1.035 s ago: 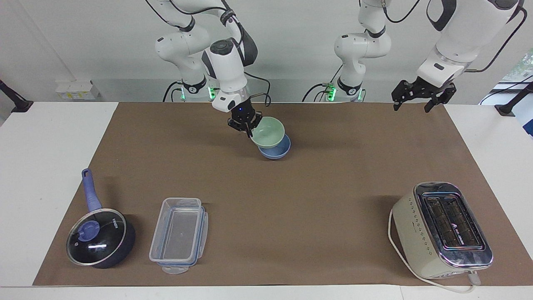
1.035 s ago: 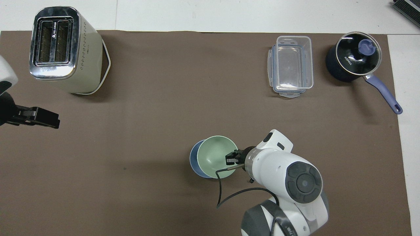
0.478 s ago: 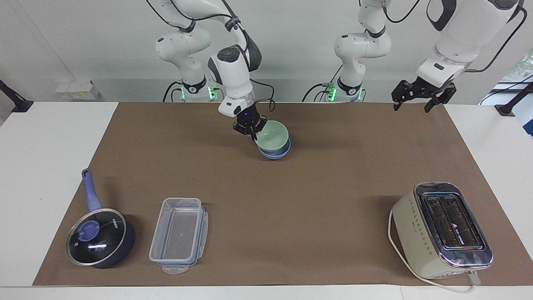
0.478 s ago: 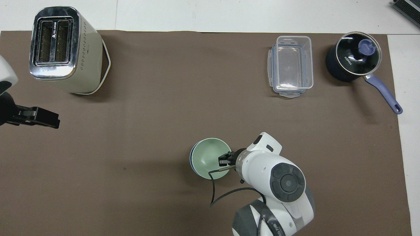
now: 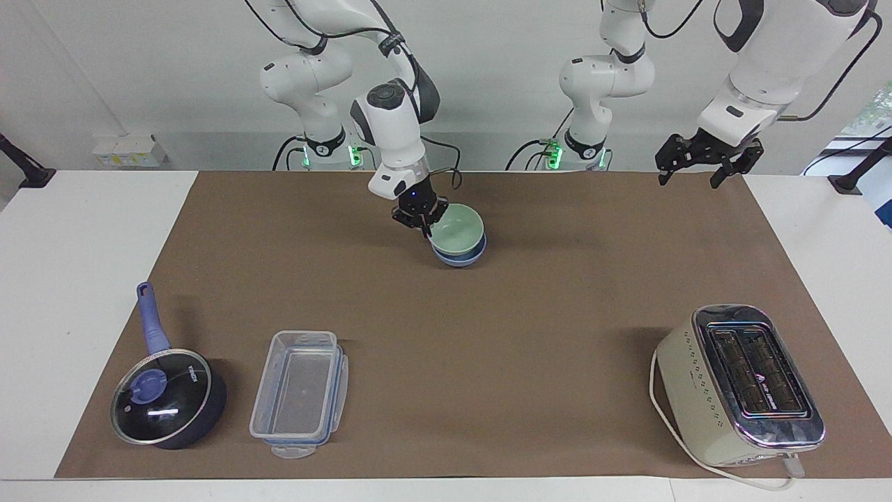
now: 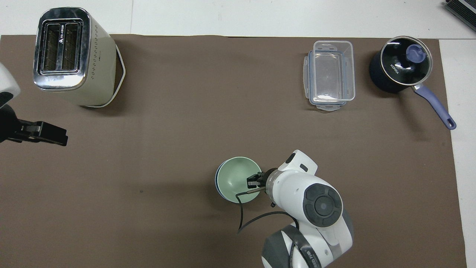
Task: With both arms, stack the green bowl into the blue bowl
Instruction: 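Open the right gripper to release the green bowl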
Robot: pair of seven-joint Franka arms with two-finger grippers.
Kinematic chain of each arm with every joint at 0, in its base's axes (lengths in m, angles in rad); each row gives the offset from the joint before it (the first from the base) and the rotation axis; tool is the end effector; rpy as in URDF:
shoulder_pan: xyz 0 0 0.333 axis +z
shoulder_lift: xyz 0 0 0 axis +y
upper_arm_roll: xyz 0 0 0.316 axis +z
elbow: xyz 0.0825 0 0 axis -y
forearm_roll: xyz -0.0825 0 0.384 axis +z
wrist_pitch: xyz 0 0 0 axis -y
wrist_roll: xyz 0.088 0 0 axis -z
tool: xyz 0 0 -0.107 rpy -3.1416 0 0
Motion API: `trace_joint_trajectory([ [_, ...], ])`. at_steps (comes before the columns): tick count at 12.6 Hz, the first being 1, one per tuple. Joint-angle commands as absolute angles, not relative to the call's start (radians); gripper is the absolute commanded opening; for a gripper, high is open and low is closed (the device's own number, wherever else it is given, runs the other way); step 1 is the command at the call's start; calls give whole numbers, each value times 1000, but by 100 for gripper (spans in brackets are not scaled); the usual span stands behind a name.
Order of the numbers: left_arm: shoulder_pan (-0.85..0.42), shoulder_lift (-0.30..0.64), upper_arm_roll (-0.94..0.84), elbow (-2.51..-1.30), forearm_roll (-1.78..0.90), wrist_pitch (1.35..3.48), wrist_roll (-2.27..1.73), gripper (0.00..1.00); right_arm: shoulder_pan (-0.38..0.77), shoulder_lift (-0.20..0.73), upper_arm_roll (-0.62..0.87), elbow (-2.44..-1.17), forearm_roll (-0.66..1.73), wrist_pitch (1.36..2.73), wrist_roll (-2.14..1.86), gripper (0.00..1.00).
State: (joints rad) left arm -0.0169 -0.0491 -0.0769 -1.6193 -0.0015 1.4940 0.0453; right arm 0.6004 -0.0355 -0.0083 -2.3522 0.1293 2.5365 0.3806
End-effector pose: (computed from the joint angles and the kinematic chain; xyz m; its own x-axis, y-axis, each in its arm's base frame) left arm 0.5280 -0.0509 0.6219 0.9875 -0.1381 -0.0763 -0.1384 -0.9904 0.0012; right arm 0.4310 0.2881 0.3664 0.9819 0.0977 0.1624 0.1250 -0.9779 -0.1673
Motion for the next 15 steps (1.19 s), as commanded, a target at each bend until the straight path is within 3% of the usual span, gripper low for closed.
trace_joint_trajectory([
  [1, -5, -44, -86, -1597, 6, 1468, 49, 100, 607, -14, -12, -2344, 103, 2554, 420, 0],
  [4, -5, -44, -86, -1597, 6, 1468, 48, 100, 607, -6, -11, -2339, 103, 2549, 417, 0],
  [5, -5, -44, -86, -1597, 6, 1468, 48, 100, 607, -5, -11, -2339, 103, 2549, 419, 20],
  [6, -5, -44, -86, -1597, 6, 1468, 48, 100, 607, -5, -11, -2339, 103, 2549, 419, 51],
  [8, -5, -44, -86, -1597, 6, 1468, 48, 100, 607, 0, -11, -2326, 103, 2546, 422, 85],
  [12, -5, -44, -86, -1597, 8, 1468, 48, 100, 607, -3, -12, -2290, 104, 2517, 446, 100],
  [15, -5, -44, -86, -1597, 6, 1470, 48, 100, 595, -38, -17, -2243, 104, 2432, 465, 100],
])
